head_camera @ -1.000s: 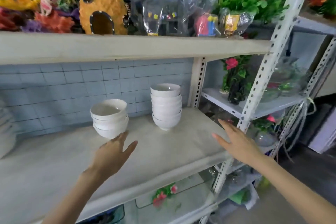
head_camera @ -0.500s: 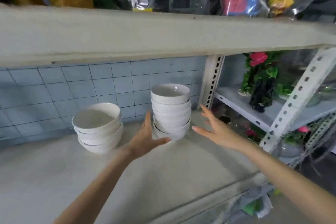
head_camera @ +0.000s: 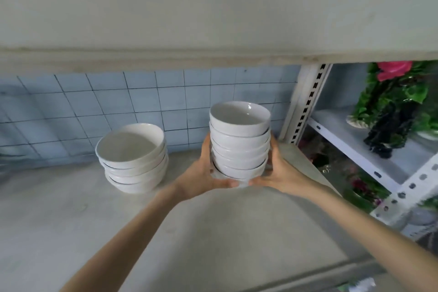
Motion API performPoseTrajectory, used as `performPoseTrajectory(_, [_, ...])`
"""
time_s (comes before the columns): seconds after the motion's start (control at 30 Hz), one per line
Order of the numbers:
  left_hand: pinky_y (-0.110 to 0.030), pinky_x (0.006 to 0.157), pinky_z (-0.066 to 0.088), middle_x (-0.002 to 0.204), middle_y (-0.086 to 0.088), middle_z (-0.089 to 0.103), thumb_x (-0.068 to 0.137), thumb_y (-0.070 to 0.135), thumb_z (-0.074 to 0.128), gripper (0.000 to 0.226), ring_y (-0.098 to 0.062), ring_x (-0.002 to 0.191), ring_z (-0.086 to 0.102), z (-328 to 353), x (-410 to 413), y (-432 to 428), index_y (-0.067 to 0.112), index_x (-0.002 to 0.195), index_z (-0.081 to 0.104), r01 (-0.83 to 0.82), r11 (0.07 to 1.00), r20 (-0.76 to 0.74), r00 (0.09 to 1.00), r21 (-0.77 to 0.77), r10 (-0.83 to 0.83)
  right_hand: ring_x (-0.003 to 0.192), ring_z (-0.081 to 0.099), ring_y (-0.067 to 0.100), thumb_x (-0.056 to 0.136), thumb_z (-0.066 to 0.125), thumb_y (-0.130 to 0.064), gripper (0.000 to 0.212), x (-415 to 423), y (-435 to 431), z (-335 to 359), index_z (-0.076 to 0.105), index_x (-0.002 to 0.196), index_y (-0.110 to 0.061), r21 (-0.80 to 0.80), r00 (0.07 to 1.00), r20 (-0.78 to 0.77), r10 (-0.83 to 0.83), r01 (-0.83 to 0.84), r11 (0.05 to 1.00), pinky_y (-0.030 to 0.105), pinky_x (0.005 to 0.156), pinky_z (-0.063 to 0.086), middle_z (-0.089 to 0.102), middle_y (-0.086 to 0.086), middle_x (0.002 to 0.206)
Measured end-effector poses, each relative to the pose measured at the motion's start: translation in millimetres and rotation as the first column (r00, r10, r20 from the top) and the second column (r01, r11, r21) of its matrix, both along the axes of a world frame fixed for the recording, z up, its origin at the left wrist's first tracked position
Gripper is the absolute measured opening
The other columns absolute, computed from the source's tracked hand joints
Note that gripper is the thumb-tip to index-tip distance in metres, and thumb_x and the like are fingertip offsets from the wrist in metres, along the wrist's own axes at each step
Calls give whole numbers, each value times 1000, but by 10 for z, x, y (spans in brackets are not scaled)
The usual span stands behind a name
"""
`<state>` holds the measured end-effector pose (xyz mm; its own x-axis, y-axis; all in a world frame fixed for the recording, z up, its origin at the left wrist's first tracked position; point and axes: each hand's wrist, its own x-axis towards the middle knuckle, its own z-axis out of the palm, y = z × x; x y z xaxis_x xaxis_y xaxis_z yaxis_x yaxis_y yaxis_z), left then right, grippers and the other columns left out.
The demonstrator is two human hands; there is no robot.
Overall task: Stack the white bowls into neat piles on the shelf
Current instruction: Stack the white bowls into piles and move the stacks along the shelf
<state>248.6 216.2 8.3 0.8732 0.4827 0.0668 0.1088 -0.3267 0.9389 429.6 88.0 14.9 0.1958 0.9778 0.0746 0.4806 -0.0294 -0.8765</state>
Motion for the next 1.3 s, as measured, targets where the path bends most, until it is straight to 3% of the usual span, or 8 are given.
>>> performPoseTrajectory(0.13, [-4,87,40,139,20,37,71,4,79,106,14,123,40,90,35,-19,33,141,5,-42,999,81,996,-15,43,131,25,-17,56,79,-60,114,54,25,54,-4,134,-56,35,999,-34,16,-14,999,14,104,35,21,-46,137])
performPoseTrajectory(0.23, [-11,91,45,129,31,41,71,9,78,98,14,119,44,164,59,-3,27,143,14,-76,997,105,991,-22,78,127,29,-19,51,76,-68,104,81,67,149,6,127,-58,66,995,-97,27,-20,998,9,97,38,23,-34,140])
performPoseTrajectory(0.5, [-11,95,43,133,20,49,71,32,81,88,8,120,48,142,102,14,32,141,27,-187,981,98,977,-45,191,128,39,-6,53,78,-64,99,185,169,137,20,132,-48,119,991,-125,50,-35,992,19,98,43,36,-24,139])
performPoseTrajectory(0.6, [-15,91,47,128,21,54,61,40,86,87,7,117,51,160,123,32,38,132,36,-229,972,83,969,-59,233,123,43,-9,50,79,-65,93,210,195,144,29,127,-45,123,984,-172,40,-18,992,16,94,45,44,-29,131])
performPoseTrajectory(0.8, [-29,104,43,130,8,58,51,37,86,93,-6,121,54,170,136,64,22,133,44,-265,962,96,958,-73,271,121,43,-12,47,83,-60,106,223,205,216,30,135,-31,173,983,-177,45,-14,985,7,93,39,45,-26,130])
performPoseTrajectory(0.97, [-25,102,44,129,3,60,46,36,86,94,-6,119,55,200,132,42,18,129,47,-269,960,120,953,-81,277,122,44,-10,48,86,-44,99,242,213,258,24,125,-57,186,982,-179,60,-26,982,14,99,41,47,-26,129])
performPoseTrajectory(1.1, [-28,103,43,126,7,61,40,51,90,104,-6,120,54,346,127,10,21,129,46,-272,959,166,945,-81,282,121,46,-8,43,86,-56,107,230,202,403,19,126,-61,224,982,-183,51,-8,974,17,100,41,49,-22,130])
performPoseTrajectory(1.3, [-24,96,48,121,9,65,58,16,87,106,-9,116,59,665,63,-71,29,143,27,-241,970,280,929,-45,244,125,49,5,46,88,-52,109,137,152,654,21,131,-55,324,977,-198,74,-6,946,27,101,44,52,-12,133])
